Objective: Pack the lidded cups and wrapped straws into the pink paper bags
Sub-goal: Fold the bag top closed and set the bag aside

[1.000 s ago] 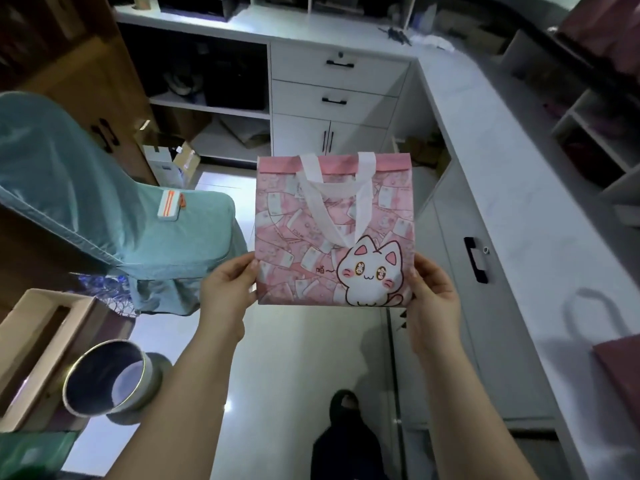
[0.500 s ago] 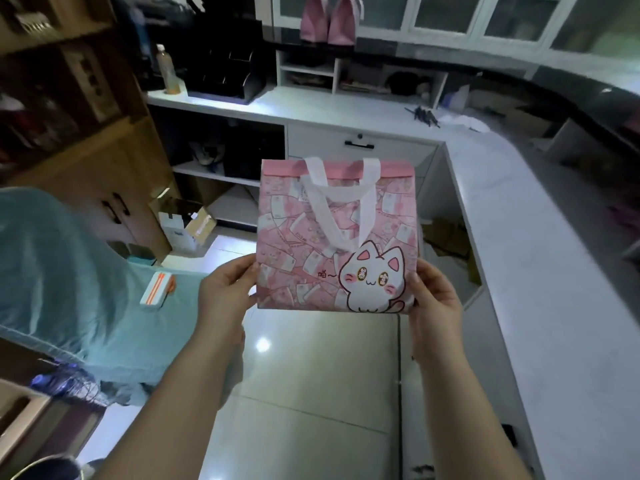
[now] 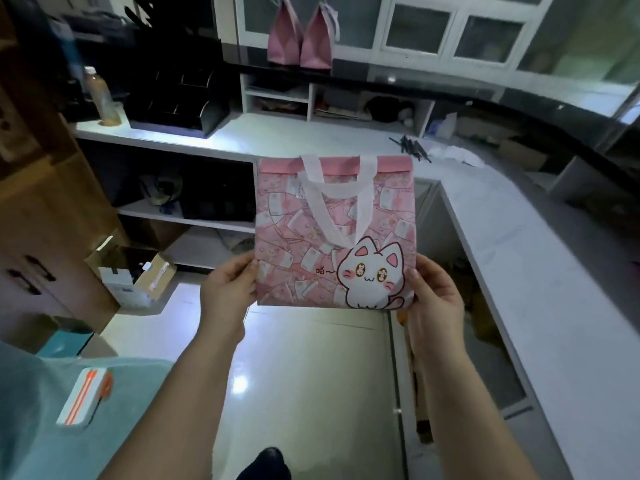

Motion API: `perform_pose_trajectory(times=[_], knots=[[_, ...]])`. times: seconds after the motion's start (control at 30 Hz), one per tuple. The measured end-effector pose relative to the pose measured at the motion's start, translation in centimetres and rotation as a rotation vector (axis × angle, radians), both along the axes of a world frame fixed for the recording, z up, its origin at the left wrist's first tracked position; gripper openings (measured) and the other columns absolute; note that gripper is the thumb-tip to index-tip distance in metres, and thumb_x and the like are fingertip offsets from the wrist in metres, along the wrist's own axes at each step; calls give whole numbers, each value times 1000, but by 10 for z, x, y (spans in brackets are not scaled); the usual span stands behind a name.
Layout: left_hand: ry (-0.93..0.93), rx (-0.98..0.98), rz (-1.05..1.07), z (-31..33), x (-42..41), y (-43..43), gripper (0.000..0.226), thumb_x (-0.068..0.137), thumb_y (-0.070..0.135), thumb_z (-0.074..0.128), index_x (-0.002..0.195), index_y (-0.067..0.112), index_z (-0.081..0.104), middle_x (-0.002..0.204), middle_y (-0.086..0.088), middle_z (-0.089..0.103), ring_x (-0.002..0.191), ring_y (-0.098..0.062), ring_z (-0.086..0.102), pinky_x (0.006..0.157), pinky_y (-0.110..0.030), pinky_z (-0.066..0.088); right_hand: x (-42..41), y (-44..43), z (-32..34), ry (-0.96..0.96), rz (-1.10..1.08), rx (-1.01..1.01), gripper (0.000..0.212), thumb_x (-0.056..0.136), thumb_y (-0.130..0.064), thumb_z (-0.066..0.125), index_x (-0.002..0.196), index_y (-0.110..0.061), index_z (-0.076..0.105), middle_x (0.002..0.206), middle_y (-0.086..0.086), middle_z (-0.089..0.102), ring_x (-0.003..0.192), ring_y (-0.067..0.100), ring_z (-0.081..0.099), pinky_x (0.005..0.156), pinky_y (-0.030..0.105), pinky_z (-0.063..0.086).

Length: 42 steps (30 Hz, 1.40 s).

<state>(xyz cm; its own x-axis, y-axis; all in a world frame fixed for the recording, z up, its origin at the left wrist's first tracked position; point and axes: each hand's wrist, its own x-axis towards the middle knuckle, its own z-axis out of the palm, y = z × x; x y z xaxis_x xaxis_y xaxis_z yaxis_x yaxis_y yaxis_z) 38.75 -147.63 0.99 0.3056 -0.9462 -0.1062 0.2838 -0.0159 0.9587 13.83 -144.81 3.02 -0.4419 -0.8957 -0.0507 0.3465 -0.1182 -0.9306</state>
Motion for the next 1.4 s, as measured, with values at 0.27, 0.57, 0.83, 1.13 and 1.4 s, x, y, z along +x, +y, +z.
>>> perform_pose_trajectory(times=[0.27,0.57,0.83,1.13,1.4], knots=[[46,-18,-63,21,12,-205,17,94,9,61,97,23,70,99,-5,73,90,-21,70,64,-28,57,11,-170,34,-5,-95,-43,27,91,-1,58,117,2,61,117,23,65,112,38,61,97,55,48],[55,-10,-37,23,-31,-365,21,94,9,61,88,26,72,87,3,75,76,-10,71,56,-24,55,-28,-329,24,-19,-89,-63,28,91,-4,59,118,1,61,117,22,65,113,43,59,94,55,47],[38,-75,4,52,-112,-527,17,95,8,60,94,21,69,94,-3,73,82,-14,72,62,-28,59,-108,-505,40,7,-21,-170,22,92,-2,57,113,-3,64,112,17,69,106,37,64,83,48,55],[-5,-143,20,80,-187,-673,14,92,10,64,93,22,70,91,2,75,83,-12,72,61,-26,58,-189,-669,64,60,-41,-219,21,93,-3,56,102,-16,71,106,8,72,98,26,68,75,40,58],[-14,-32,-8,50,-207,-740,14,92,6,64,90,19,70,87,1,74,75,-11,72,58,-27,57,-205,-733,33,52,-113,-70,19,94,-5,57,107,-11,68,108,9,72,103,30,66,77,39,57]])
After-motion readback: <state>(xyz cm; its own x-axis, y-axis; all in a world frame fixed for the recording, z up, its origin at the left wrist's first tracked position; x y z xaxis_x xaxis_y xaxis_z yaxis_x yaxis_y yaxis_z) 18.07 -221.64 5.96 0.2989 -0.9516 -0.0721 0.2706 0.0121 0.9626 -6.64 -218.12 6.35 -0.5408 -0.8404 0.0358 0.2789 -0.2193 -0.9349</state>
